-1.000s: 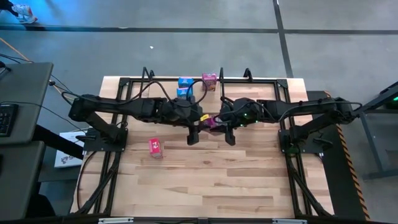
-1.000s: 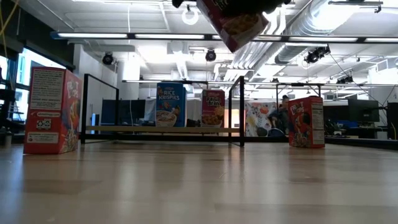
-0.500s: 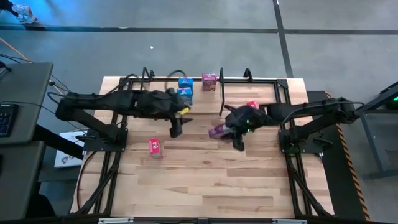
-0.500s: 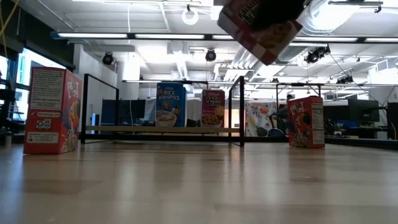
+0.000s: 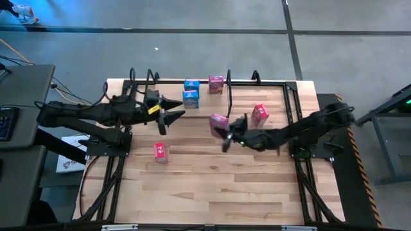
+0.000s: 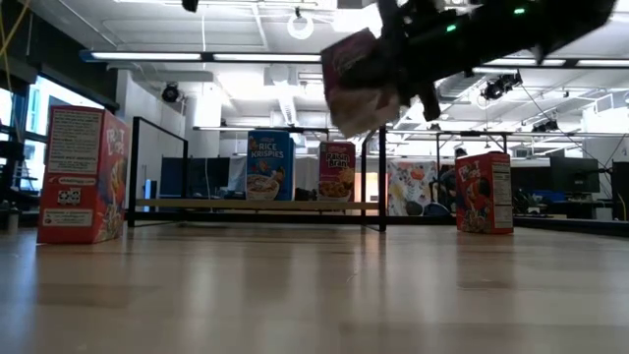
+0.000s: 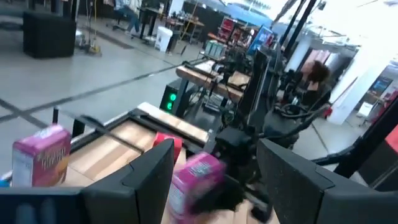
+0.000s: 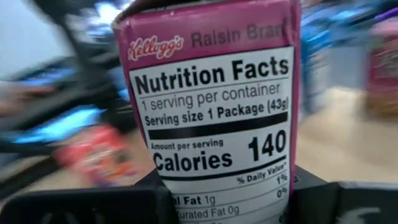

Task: Stack cereal on shelf
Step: Put the purple cereal box on the shelf aligned with the other purple cereal box

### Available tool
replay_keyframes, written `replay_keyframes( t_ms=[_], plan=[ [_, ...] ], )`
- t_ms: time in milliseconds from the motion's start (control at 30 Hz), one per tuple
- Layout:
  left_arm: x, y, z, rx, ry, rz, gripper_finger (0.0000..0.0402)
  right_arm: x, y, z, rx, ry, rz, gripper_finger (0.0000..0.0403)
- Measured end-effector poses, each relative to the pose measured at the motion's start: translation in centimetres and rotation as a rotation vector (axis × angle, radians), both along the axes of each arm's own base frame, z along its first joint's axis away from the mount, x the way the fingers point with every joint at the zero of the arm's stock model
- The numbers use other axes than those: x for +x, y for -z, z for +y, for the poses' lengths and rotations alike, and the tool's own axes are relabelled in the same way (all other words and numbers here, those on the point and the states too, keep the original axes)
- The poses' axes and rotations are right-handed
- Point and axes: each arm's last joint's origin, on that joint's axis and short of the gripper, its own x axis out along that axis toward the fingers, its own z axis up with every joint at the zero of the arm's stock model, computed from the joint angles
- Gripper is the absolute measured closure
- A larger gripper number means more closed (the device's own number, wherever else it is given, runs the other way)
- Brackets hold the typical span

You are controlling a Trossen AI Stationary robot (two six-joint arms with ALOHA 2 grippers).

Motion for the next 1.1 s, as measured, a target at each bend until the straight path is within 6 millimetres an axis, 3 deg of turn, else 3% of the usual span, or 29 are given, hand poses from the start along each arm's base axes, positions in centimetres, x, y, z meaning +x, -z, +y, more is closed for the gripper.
replay_keyframes(
  t_ms=[300, 533, 833, 1100],
  plan=[
    [-0.9, -0.9, 0.1, -0.008, -0.002, -0.062, 0.0179, 7.2, 2.3, -1.1, -0.153, 0.436, 0.119, 0.0313],
    [-0.9, -1.0, 0.1, -0.009, -0.001, -0.075, 0.0179, 11.4, 3.7, -3.9, -0.21, 0.563, 0.201, 0.0313],
    [-0.8, -1.1, 0.0, -0.01, 0.023, -0.082, 0.0179, 11.0, 5.9, -7.1, -0.087, 0.711, 0.162, 0.0313],
    [-0.8, -1.2, 0.0, 0.0, 0.022, -0.092, 0.0179, 10.7, 6.5, -8.6, -0.067, 0.67, 0.238, 0.0313]
  ],
)
